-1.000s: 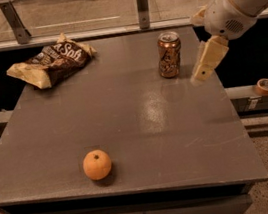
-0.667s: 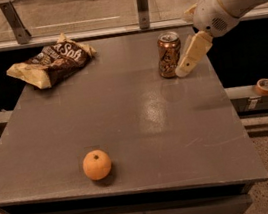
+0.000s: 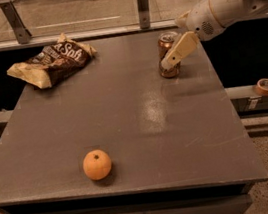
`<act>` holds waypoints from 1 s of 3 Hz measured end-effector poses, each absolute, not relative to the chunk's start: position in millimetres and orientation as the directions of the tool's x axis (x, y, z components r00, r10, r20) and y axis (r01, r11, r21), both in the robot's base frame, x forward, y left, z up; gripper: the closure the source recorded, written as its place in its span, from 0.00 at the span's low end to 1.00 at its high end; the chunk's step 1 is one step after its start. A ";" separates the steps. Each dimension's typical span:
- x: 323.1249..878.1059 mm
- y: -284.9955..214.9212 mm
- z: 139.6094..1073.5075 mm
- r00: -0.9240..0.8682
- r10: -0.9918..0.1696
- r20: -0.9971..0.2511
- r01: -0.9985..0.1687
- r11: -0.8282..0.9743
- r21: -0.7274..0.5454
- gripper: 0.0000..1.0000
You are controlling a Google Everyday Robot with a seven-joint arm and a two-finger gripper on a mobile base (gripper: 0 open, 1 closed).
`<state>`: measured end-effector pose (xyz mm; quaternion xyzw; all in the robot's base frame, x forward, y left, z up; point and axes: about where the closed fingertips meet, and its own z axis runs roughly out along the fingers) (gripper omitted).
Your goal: Move orange can near orange
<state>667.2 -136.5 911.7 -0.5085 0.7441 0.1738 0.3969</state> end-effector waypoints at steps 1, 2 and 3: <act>675.8 -135.1 903.2 -0.198 -0.548 -0.813 -0.896 0.437 -0.076 0.18; 672.7 -130.5 903.2 -0.206 -0.510 -0.835 -0.905 0.424 -0.036 0.41; 657.6 -114.7 904.6 -0.198 -0.487 -0.850 -0.930 0.367 0.006 0.65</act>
Offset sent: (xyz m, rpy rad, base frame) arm 0.0010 0.0053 -0.0043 0.1962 0.0751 0.0235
